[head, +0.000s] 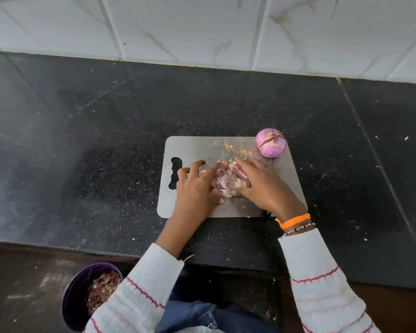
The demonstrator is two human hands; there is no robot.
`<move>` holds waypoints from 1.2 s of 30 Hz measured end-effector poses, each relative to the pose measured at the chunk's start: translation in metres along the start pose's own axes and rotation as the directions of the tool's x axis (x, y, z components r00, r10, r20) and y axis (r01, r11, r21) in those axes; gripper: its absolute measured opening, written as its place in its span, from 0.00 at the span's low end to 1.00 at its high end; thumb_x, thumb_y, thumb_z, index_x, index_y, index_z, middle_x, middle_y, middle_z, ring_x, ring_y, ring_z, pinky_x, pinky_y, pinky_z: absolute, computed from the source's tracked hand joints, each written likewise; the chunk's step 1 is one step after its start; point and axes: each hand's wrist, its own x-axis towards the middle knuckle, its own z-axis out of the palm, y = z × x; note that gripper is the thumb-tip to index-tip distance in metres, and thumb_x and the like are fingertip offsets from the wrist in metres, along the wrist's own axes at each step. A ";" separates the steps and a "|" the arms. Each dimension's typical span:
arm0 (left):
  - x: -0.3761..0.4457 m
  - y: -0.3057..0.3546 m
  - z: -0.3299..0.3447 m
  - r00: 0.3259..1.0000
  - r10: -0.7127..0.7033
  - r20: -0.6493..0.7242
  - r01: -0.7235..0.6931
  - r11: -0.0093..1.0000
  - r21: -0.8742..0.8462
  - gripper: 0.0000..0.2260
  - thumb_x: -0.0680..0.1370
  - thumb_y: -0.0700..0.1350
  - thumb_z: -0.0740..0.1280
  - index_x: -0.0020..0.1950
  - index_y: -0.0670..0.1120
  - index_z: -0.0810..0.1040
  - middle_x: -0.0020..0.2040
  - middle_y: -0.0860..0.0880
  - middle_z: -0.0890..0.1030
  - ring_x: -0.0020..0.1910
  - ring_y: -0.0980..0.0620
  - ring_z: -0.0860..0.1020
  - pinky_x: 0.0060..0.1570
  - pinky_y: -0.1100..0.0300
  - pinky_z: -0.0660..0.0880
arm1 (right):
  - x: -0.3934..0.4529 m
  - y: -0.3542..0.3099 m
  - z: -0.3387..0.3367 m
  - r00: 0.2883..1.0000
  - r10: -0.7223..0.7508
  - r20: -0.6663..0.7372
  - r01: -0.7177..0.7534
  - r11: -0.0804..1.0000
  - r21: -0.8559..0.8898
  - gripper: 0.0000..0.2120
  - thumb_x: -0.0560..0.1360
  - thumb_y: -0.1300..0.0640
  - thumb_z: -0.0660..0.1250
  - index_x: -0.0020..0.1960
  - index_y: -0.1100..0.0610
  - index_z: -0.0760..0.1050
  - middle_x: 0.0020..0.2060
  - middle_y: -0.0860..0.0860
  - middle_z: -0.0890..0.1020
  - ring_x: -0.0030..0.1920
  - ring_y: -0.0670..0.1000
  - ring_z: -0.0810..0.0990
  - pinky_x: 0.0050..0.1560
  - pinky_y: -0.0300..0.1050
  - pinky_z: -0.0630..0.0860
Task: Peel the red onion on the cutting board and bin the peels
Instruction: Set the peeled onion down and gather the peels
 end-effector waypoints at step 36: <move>-0.008 -0.027 -0.046 0.911 -0.413 0.008 0.231 0.492 -0.839 0.07 0.70 0.35 0.73 0.41 0.48 0.84 0.39 0.47 0.84 0.39 0.52 0.81 0.43 0.61 0.79 | -0.001 -0.038 -0.015 0.980 0.156 -0.122 0.014 0.557 0.830 0.08 0.69 0.62 0.73 0.46 0.52 0.80 0.34 0.46 0.81 0.32 0.40 0.78 0.26 0.29 0.72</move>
